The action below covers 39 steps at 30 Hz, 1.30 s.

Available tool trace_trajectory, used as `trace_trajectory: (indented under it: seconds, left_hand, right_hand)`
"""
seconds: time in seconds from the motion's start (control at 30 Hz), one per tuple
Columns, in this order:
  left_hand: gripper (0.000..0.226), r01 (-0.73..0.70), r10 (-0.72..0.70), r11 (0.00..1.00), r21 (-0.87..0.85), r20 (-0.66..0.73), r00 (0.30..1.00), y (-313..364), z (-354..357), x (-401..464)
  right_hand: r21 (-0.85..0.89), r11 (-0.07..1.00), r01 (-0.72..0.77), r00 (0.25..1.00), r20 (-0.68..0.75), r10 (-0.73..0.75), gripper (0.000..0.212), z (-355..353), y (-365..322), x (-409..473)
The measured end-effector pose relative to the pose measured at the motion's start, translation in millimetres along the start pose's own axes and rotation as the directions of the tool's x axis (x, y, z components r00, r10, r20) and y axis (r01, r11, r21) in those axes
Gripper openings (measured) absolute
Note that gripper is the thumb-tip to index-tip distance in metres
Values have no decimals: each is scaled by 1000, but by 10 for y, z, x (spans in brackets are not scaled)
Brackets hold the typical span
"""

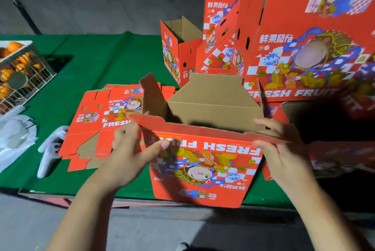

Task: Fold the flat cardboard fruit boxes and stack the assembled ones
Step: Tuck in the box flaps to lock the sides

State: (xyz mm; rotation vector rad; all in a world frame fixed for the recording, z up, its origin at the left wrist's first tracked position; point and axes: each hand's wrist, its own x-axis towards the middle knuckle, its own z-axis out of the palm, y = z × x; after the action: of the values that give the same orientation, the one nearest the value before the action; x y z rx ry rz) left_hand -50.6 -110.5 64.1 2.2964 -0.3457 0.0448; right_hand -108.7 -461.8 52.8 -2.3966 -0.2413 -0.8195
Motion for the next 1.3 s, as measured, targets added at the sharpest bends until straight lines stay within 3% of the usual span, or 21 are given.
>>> trace_trajectory:
  seconds: [0.07, 0.2, 0.3, 0.4, 0.5, 0.63, 0.73, 0.83, 0.87, 0.93, 1.0, 1.07, 1.13, 1.2, 1.3]
  left_hand:
    - [53, 6, -8, 1000, -21, -71, 997, 7, 85, 9]
    - [70, 54, -49, 997, 57, -96, 994, -86, 252, -23]
    - [48, 82, -71, 996, 45, -198, 978, -141, 304, -29]
    - [65, 90, -116, 992, -93, -317, 941, -130, 311, 24]
    - [72, 97, -183, 970, -221, -411, 893, -107, 400, 98]
    - [56, 163, -182, 983, -81, -413, 893, -120, 444, 172]
    - [51, 125, -137, 991, -57, -368, 920, -157, 353, 228]
    - [36, 92, -132, 978, -187, -215, 968, -148, 282, 288]
    - [42, 91, -133, 963, -255, -156, 979, -156, 243, 307]
    - [92, 70, -77, 928, -367, -7, 997, -186, 120, 371]
    - [111, 59, -38, 960, -273, 84, 996, -199, -3, 437]
    - [109, 76, -80, 996, -38, -89, 993, -196, -31, 529]
    - [118, 136, -139, 990, -27, -270, 953, -147, 18, 557]
    - [128, 148, -172, 984, -96, -330, 928, -108, 103, 563]
    - [126, 126, -87, 989, 74, -394, 915, -111, 139, 607]
  right_hand:
    - [-46, 999, 24, 999, -38, -26, 23, 53, -5, 24]
    - [-146, 974, -174, 970, 143, 195, 55, 183, 68, -58]
    - [-120, 961, -249, 961, 90, 260, 72, 208, 72, -130]
    - [-52, 940, -337, 941, 24, 339, 84, 247, 16, -55]
    - [-28, 888, -458, 889, -6, 458, 72, 326, -59, 42]
    - [-42, 844, -535, 845, -8, 535, 53, 415, -119, 61]
    - [24, 862, -506, 862, -10, 507, 84, 408, -165, 115]
    - [31, 898, -439, 897, 57, 437, 94, 361, -165, 136]
    - [11, 914, -405, 912, 80, 403, 94, 351, -173, 133]
    - [-47, 955, -294, 949, 101, 298, 92, 351, -198, 129]
    - [-56, 978, -199, 966, 157, 205, 95, 358, -219, 120]
    - [-34, 985, -168, 950, 262, 171, 105, 331, -203, 109]
    - [-4, 996, -87, 930, 359, 83, 110, 312, -155, 84]
    - [6, 1000, -13, 927, 376, 10, 108, 292, -99, 81]
    - [-41, 998, 58, 953, 300, -43, 93, 276, -57, 103]
